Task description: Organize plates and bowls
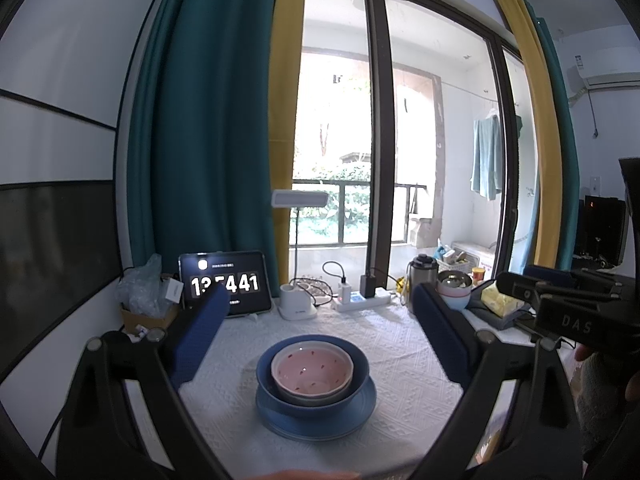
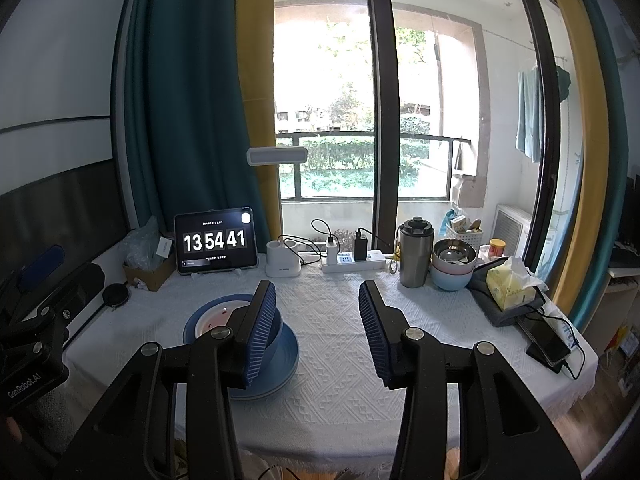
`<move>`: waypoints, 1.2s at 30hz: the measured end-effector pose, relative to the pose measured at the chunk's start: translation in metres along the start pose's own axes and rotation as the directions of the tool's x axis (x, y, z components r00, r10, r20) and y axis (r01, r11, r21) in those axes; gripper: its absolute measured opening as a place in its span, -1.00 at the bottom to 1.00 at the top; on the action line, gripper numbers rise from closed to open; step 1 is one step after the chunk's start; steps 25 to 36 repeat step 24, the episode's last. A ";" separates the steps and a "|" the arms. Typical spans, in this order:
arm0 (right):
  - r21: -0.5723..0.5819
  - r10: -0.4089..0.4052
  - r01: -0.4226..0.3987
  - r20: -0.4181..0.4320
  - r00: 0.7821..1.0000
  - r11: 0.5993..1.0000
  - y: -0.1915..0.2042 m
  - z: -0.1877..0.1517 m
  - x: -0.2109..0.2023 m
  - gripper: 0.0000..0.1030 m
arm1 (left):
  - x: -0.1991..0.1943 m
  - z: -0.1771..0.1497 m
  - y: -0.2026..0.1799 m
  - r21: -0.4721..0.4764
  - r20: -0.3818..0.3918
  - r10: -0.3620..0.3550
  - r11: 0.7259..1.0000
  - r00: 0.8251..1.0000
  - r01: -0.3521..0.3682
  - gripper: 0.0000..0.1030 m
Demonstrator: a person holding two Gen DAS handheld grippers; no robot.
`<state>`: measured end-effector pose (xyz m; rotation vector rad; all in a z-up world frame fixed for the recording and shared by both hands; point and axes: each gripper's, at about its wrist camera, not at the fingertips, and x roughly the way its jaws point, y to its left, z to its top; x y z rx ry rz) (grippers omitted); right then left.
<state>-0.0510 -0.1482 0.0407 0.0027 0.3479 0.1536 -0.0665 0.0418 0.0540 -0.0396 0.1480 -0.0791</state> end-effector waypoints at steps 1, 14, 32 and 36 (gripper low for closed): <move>0.001 0.000 0.000 -0.001 1.000 1.000 0.000 0.000 0.000 -0.11 | 0.000 0.000 0.000 0.001 0.000 0.000 1.000 1.000 0.000 0.83; 0.003 -0.002 0.002 -0.001 1.000 1.000 -0.002 -0.001 0.000 -0.11 | 0.000 -0.001 -0.002 0.003 -0.001 -0.002 1.000 1.000 0.002 0.82; 0.004 -0.002 0.002 -0.002 1.000 1.000 -0.003 -0.002 0.000 -0.11 | -0.001 -0.002 -0.003 -0.003 -0.003 -0.005 1.000 1.000 0.005 0.83; 0.004 -0.002 0.002 -0.002 1.000 1.000 -0.003 -0.002 0.000 -0.11 | -0.001 -0.002 -0.003 -0.003 -0.003 -0.005 1.000 1.000 0.005 0.83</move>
